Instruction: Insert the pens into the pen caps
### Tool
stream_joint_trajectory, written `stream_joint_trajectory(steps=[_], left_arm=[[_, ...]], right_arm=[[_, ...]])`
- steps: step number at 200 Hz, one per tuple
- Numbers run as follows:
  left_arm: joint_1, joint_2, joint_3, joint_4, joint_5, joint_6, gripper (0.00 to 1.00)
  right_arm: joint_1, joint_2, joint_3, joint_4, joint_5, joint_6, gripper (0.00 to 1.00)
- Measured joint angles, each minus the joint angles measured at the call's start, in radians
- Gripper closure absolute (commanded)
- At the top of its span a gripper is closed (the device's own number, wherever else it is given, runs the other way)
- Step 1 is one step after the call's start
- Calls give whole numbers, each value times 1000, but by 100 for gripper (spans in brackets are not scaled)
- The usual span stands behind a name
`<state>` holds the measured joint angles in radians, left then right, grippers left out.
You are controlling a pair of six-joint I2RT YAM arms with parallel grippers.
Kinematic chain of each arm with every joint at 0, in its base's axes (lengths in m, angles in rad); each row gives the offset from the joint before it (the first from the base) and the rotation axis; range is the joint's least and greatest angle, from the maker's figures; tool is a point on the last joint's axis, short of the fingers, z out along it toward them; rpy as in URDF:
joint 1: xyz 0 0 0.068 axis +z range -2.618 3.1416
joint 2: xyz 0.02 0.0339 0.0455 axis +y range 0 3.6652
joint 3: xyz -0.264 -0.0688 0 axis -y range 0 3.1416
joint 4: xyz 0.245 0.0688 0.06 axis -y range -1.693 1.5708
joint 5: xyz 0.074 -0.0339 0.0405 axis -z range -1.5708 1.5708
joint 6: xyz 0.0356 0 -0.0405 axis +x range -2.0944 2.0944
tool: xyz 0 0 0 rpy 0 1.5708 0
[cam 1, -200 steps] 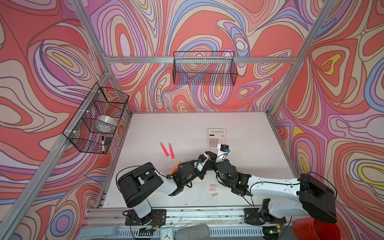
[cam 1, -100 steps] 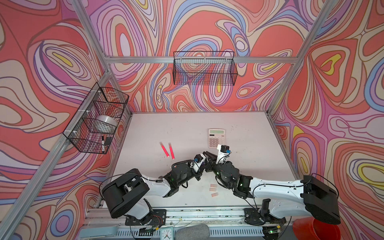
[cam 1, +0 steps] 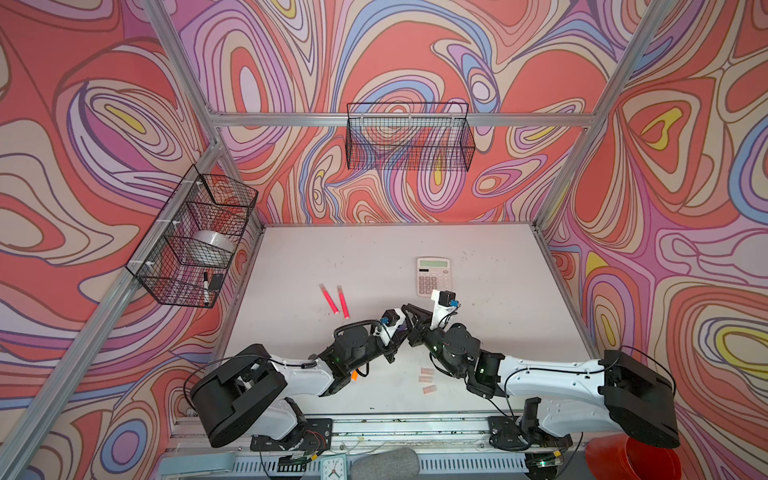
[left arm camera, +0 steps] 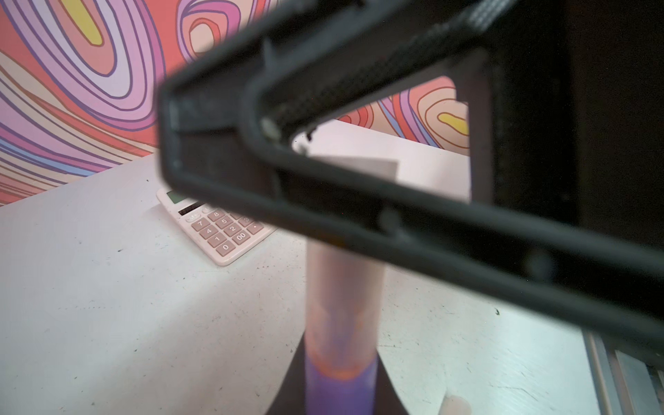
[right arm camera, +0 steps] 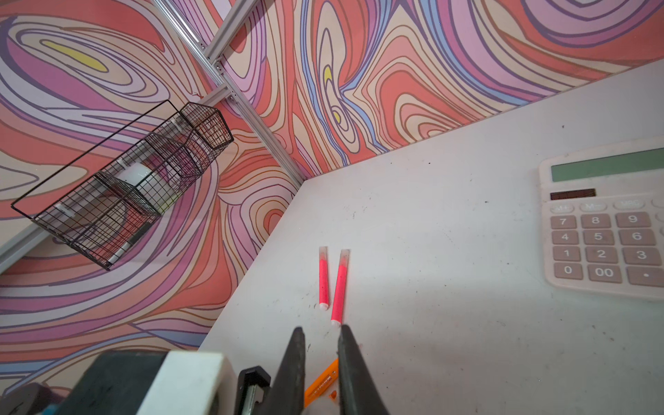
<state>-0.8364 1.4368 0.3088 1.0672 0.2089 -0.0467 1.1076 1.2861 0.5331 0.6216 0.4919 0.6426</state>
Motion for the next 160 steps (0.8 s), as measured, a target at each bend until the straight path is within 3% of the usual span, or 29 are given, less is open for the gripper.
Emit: stream_joint_trajectory(steps=[97, 160], left_arm=[[11, 21, 6, 4, -3, -14, 100], [19, 14, 126, -103, -2, 25, 100]], right_arm=[[0, 43, 26, -17, 25, -11, 100], [-18, 21, 28, 42, 91, -32, 100]])
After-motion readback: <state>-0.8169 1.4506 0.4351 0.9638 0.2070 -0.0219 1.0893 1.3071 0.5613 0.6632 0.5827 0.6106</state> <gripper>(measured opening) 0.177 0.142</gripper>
